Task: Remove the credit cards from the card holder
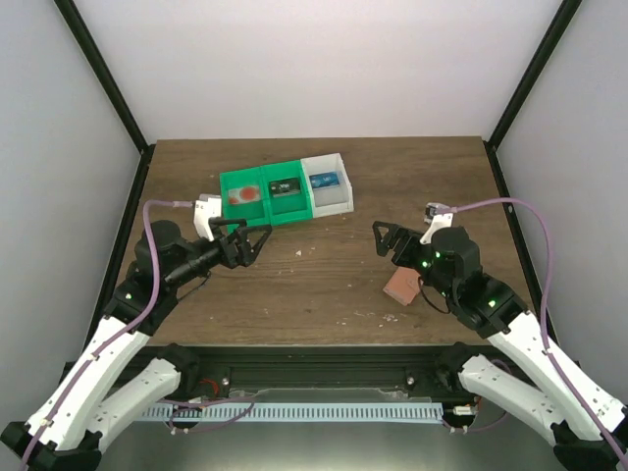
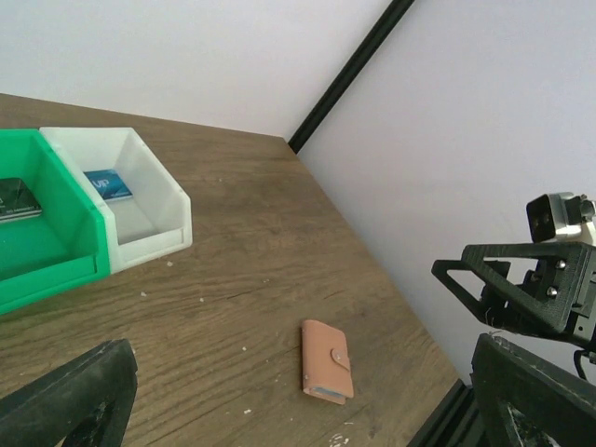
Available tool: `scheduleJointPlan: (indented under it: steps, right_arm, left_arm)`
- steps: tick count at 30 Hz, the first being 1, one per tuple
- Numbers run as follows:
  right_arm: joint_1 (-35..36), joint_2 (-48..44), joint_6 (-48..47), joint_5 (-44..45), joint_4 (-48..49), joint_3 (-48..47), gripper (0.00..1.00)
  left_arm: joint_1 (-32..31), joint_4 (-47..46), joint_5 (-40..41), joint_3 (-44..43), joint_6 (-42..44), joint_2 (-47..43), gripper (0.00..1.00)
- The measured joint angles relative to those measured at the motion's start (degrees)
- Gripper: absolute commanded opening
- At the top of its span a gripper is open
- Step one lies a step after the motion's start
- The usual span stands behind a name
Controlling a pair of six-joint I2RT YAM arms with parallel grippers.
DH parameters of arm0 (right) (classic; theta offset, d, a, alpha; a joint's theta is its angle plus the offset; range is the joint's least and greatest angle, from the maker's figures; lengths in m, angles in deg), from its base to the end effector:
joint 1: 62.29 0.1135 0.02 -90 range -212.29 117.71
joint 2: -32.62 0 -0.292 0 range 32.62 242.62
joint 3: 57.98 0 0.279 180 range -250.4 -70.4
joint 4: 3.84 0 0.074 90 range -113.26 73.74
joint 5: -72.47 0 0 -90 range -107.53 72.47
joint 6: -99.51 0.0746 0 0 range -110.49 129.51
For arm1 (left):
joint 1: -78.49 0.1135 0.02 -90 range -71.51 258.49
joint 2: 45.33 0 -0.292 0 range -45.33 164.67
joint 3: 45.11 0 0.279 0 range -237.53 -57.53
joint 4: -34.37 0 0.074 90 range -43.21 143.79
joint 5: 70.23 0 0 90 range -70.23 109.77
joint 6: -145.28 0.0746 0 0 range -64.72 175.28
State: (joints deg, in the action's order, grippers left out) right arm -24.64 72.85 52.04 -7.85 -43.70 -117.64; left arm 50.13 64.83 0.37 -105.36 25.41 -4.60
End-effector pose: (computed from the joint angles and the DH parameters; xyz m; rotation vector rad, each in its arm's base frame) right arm 0.1648 0.1113 0.3434 0.2024 1.9902 0.7640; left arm 0.1672 -0.1184 0.3699 0.2367 1.8541 -1.0195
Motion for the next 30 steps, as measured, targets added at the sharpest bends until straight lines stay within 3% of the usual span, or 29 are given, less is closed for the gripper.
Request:
scheduleJointPlan:
  steps: [18,20,24,28,30]
  right_arm:
    - [0.02,-0.79,7.78,2.1,-2.21,4.11,0.99]
    - [0.02,0.24,8.81,2.8,-2.67,5.92,0.95]
    - [-0.09,4.37,10.05,4.31,-3.96,7.87,0.86]
    - [-2.6,9.57,11.13,5.07,-4.2,8.11,0.63]
    - [-5.31,11.96,11.54,5.22,-3.58,8.87,0.62]
  left_arm:
    - [0.0,3.76,4.87,-1.22,3.78,1.51,0.99]
    - [0.0,4.44,5.44,-1.22,3.98,2.45,0.93]
    - [0.04,5.11,6.91,-0.5,4.94,2.86,0.92]
    - [0.07,5.29,7.98,1.57,6.23,2.84,0.95]
    - [0.09,5.35,8.24,2.75,6.82,2.78,0.95]
